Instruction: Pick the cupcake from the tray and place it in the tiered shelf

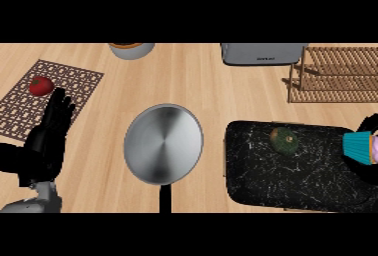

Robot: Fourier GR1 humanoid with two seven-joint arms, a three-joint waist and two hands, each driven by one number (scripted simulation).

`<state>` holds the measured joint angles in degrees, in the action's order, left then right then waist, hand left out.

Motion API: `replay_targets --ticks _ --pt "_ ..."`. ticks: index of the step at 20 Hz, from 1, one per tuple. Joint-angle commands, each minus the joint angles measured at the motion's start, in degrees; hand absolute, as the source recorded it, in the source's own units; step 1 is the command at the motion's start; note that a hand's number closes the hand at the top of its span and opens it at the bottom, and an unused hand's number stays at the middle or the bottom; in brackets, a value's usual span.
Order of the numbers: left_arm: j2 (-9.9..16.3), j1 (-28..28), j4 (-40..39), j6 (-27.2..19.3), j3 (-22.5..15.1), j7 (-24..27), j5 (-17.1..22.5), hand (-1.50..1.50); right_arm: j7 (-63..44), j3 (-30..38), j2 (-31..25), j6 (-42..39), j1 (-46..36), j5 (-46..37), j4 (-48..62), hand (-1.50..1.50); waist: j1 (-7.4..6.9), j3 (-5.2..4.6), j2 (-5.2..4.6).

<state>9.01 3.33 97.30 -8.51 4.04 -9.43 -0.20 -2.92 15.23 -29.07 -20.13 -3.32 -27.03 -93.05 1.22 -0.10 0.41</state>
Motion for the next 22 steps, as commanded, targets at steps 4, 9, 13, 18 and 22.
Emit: replay_targets --ticks 4,9,13,18,22 --pt "0.40 1.72 -2.00 -0.14 1.14 0.60 -0.13 0.00 -15.25 15.38 -4.10 -3.45 -5.90 12.03 -10.88 1.50 0.03 -0.02 -0.11" --pt "0.09 1.70 2.09 0.52 -0.06 -3.33 -0.26 0.00 -16.36 17.72 -6.08 -2.32 -5.61 9.23 -9.77 1.50 -1.21 0.10 -0.36" --pt "-1.53 4.26 -2.61 -0.26 -0.90 -0.03 -1.90 0.00 -13.42 18.23 -9.40 -0.91 -10.89 8.41 -0.92 1.50 -1.35 0.10 -0.47" --pt "-0.65 -1.01 0.11 2.19 0.70 0.11 0.21 0.00 -8.95 16.52 -8.29 4.55 -13.34 5.05 7.35 1.50 -1.69 0.11 -0.47" --pt "-0.47 2.15 -2.21 1.91 0.78 0.06 -0.83 0.00 -8.06 14.39 -9.71 8.79 -21.36 3.13 17.42 1.50 -1.81 0.10 -0.57"
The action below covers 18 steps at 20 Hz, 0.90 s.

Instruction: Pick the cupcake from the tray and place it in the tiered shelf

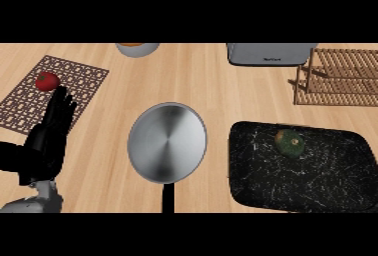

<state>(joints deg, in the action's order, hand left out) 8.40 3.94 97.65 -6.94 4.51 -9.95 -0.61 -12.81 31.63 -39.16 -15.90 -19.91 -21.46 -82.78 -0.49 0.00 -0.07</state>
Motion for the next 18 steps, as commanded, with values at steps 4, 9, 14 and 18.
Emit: replay_targets --ticks 4,9,14,18 --pt "0.53 2.38 -1.63 0.87 0.79 0.67 0.17 0.00 12.37 -1.14 -2.95 8.38 -10.40 -3.98 24.25 1.50 -0.89 0.07 -0.37" --pt "0.16 2.35 -0.48 0.37 0.89 -0.56 -0.13 0.00 16.55 -3.48 -1.52 14.30 -17.12 -5.74 33.51 1.50 -0.98 0.05 -0.29" --pt "-0.17 5.94 0.20 -0.15 -0.49 -5.47 -0.91 0.00 22.97 -3.55 -1.93 20.43 -23.16 -7.61 46.15 1.50 -1.30 0.11 -0.47" --pt "-1.10 0.49 -4.01 1.30 0.23 4.86 -0.83 0.00 27.70 -4.47 -3.63 22.79 -26.44 -9.74 55.48 1.50 -1.53 0.08 -0.65"
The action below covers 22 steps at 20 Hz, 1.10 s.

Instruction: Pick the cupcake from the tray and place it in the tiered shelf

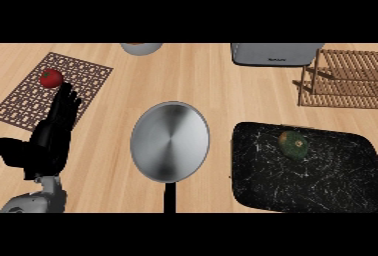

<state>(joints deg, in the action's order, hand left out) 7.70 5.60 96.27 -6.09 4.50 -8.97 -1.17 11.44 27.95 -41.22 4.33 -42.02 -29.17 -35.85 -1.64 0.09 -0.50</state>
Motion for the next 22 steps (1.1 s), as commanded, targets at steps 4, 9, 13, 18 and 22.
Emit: replay_targets --ticks 4,9,13,18,22 --pt "-0.12 0.56 -0.85 -0.03 0.19 -0.19 -0.20 0.00 4.92 4.13 0.13 5.41 -4.04 2.50 12.42 1.50 -0.06 0.05 -0.13" --pt "-0.61 2.45 -4.47 -0.32 0.35 2.62 -0.87 0.00 4.16 2.52 -3.69 -0.68 -9.04 0.88 20.06 -1.50 -0.86 0.09 -0.77" --pt "-0.53 1.54 -1.20 0.26 0.04 1.09 -0.21 0.00 5.95 2.68 -2.64 -1.19 -11.15 1.63 21.80 -1.50 -0.82 0.07 -0.45" --pt "-0.47 1.78 -0.24 0.03 -0.39 -0.67 -0.77 0.00 8.58 5.07 -4.08 -3.67 -13.42 4.58 21.67 -1.50 -0.66 0.07 -0.42" --pt "-0.44 0.05 1.76 0.09 -0.33 -1.58 -0.54 0.00 12.79 10.05 -6.50 -6.19 -11.06 9.75 22.39 -1.50 -0.42 0.12 -0.29"
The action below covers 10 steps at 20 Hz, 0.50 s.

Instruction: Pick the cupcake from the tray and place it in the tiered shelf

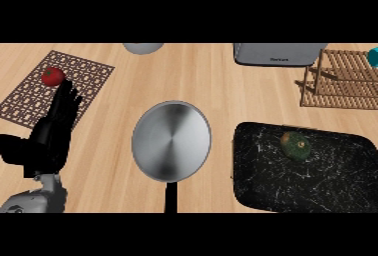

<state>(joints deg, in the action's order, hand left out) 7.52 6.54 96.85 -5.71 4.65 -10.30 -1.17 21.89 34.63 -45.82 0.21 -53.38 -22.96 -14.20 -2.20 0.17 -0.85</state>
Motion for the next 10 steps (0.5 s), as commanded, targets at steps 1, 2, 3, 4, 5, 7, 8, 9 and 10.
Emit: replay_targets --ticks 1,2,3,4,5,7,8,9,10 --pt "-0.14 1.18 -2.31 -0.34 0.42 0.06 -0.23 0.00 -1.70 2.54 -3.78 -4.48 -3.23 3.26 -0.19 -1.50 0.73 -0.07 0.21" --pt "-1.21 -2.54 2.66 -0.60 -2.31 -0.24 -1.80 0.00 0.76 3.22 -2.50 -0.81 -0.48 3.52 0.90 -1.50 -0.01 0.00 0.12" --pt "-0.97 -0.82 1.14 -0.34 -0.75 -0.58 -0.16 0.00 -1.50 4.37 -5.07 -1.65 -1.42 4.60 0.71 -1.50 0.40 -0.03 0.17" --pt "0.28 0.32 -0.57 0.40 0.36 0.27 0.04 0.00 -1.33 4.31 -4.22 1.09 -1.12 4.51 0.47 -1.50 0.48 -0.05 0.13" --pt "-0.40 -1.64 1.56 -0.90 0.32 0.42 -0.63 0.00 -4.44 4.72 -6.24 -0.59 -1.97 5.23 0.22 -1.50 0.75 -0.09 0.42" --pt "-0.30 -1.36 0.82 -0.57 0.03 -0.30 -0.68 0.00 -4.45 7.29 -10.04 -0.97 0.57 7.09 1.66 -1.50 0.89 -0.02 0.24" --pt "-0.14 -0.90 -1.14 0.04 0.67 1.39 -0.09 0.00 -5.95 6.84 -10.99 -2.00 0.02 6.97 1.59 -1.50 0.94 -0.06 0.23" --pt "-1.58 -0.44 0.95 -1.80 -1.03 -0.52 -1.60 0.00 -8.23 7.72 -13.99 -3.17 0.82 7.43 2.79 -1.50 1.02 0.00 0.21" --pt "-1.09 -3.10 0.22 -0.47 -0.46 2.81 -1.02 0.00 -8.07 7.83 -15.30 -3.01 1.74 7.32 3.18 -1.50 0.44 0.01 0.00"
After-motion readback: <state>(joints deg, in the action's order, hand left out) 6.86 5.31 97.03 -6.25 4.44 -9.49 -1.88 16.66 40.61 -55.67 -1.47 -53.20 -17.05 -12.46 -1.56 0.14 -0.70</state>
